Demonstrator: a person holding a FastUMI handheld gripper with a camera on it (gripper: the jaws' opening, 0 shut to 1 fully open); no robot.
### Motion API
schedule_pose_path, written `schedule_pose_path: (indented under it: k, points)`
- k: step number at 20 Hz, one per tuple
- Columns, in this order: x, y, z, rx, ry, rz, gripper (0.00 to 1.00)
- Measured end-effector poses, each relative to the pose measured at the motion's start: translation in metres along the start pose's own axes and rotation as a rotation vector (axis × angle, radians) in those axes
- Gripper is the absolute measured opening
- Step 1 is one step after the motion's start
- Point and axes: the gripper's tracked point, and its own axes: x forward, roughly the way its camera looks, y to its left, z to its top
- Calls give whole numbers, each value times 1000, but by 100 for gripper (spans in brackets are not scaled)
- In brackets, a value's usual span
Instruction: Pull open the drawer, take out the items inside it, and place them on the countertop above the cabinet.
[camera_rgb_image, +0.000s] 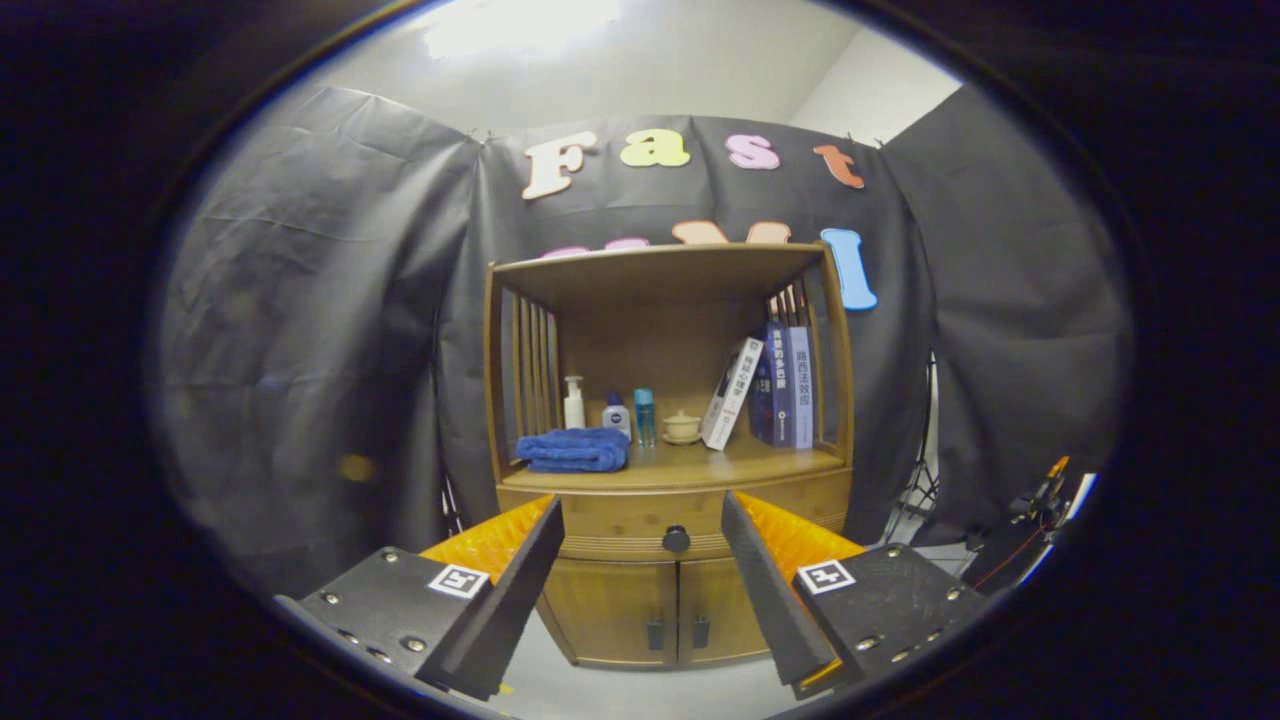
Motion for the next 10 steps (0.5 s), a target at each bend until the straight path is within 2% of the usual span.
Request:
schedule_pose_path:
  k: [8, 10]
  points:
    - [90, -30, -69, 8, 74, -25, 97]
    - [118, -36, -82, 20, 54, -31, 97]
